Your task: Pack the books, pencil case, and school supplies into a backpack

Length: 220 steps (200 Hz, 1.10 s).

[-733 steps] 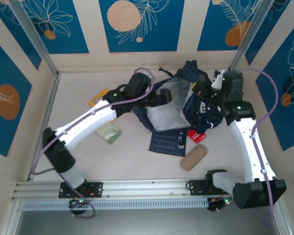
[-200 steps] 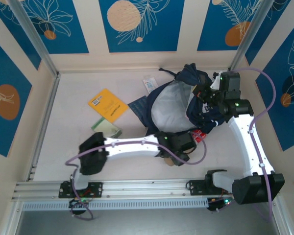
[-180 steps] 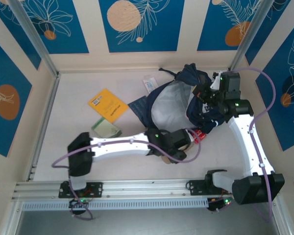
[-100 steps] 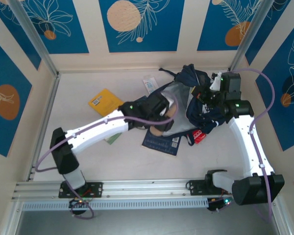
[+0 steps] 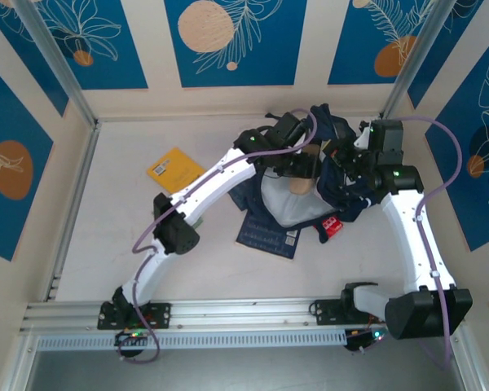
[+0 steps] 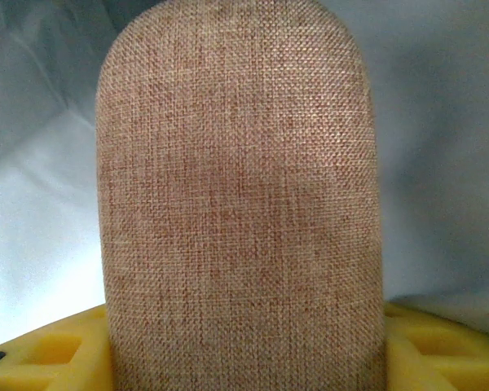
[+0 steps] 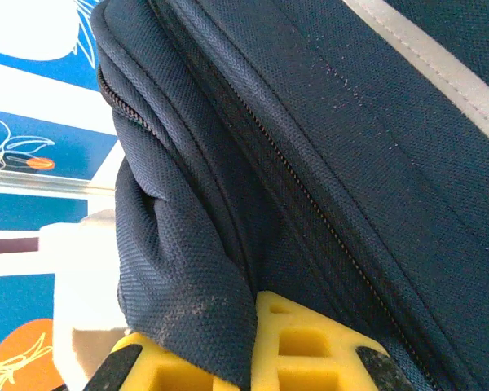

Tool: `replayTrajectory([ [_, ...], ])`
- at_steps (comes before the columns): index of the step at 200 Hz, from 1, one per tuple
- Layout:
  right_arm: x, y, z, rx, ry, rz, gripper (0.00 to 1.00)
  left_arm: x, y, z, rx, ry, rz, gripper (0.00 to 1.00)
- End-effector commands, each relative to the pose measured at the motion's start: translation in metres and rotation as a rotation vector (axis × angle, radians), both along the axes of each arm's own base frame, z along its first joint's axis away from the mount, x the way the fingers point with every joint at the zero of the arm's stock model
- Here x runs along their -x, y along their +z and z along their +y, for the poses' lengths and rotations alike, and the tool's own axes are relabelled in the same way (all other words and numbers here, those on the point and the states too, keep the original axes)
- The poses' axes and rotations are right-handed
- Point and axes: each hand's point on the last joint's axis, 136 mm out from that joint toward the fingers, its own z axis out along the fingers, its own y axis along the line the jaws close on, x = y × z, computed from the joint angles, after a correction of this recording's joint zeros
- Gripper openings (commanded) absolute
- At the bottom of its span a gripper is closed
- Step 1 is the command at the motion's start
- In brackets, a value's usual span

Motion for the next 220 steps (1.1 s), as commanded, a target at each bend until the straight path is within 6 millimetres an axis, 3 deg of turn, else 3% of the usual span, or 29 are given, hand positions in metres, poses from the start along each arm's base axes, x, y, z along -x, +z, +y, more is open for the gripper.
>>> replayTrajectory([
  [1, 0.012, 0.076, 0.042, -0.159, 0.168, -0.207, 0.0, -0.02, -0.016, -0.018, 0.092, 0.057, 0.051, 0.6],
  [27, 0.012, 0.076, 0.044, -0.169, 0.175, -0.209, 0.0, -0.027, -0.005, -0.02, 0.128, 0.06, 0.019, 0.62],
  [77, 0.017, 0.087, 0.045, -0.144, 0.2, -0.243, 0.0, -0.039, -0.011, -0.003, 0.114, 0.078, 0.009, 0.63],
  [110, 0.019, 0.098, 0.05, -0.168, 0.23, -0.256, 0.0, -0.037, -0.011, -0.018, 0.165, 0.026, 0.025, 0.67],
  [126, 0.019, 0.097, 0.052, -0.179, 0.232, -0.252, 0.0, -0.032, -0.016, -0.034, 0.213, -0.014, 0.07, 0.76],
  [141, 0.018, 0.095, 0.052, -0.183, 0.232, -0.247, 0.0, -0.027, -0.017, -0.045, 0.239, -0.05, 0.094, 1.0],
  [189, 0.016, 0.09, 0.05, -0.16, 0.219, -0.241, 0.0, -0.019, 0.0, -0.048, 0.26, -0.098, 0.056, 1.0],
  [220, 0.011, 0.079, 0.037, -0.081, 0.172, -0.229, 0.0, -0.013, 0.02, -0.025, 0.184, -0.122, -0.036, 1.0],
])
